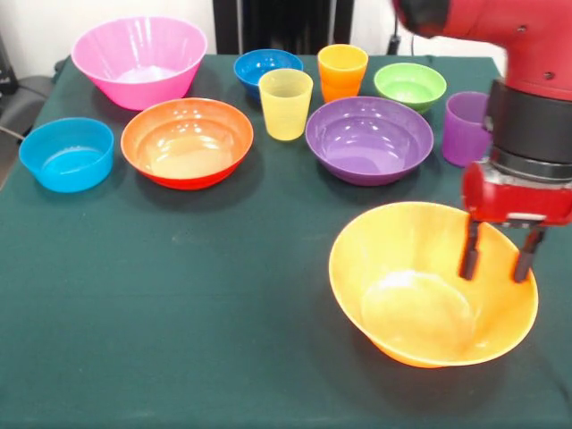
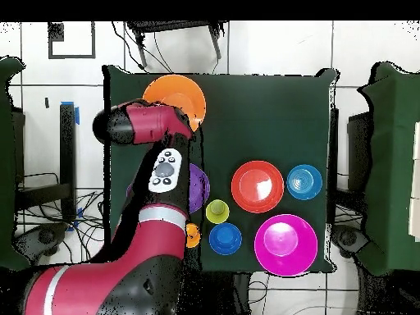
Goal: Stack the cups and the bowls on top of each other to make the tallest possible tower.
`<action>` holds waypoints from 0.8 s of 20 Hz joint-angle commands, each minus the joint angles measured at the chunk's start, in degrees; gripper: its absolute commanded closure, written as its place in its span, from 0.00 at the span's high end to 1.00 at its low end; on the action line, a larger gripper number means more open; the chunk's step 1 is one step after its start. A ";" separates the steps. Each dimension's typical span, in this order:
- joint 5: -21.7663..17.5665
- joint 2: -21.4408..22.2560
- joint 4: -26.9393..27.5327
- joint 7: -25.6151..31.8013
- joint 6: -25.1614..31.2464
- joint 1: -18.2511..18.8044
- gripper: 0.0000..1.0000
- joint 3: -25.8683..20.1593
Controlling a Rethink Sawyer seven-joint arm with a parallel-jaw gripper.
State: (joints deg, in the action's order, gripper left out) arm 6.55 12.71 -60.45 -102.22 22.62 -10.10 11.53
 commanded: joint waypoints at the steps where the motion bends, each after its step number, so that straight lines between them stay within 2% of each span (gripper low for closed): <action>1: 2.84 -6.10 7.10 -13.06 6.69 -3.60 1.00 -0.10; 7: 4.46 -10.87 11.40 -14.59 5.26 -5.07 1.00 2.05; 11: 4.60 -12.80 13.98 -16.19 4.58 -6.28 1.00 5.14; 16: 3.37 -12.00 15.39 -12.82 6.40 -5.50 1.00 5.75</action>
State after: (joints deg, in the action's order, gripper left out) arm 10.50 3.51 -48.10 -108.52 22.63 -15.94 18.39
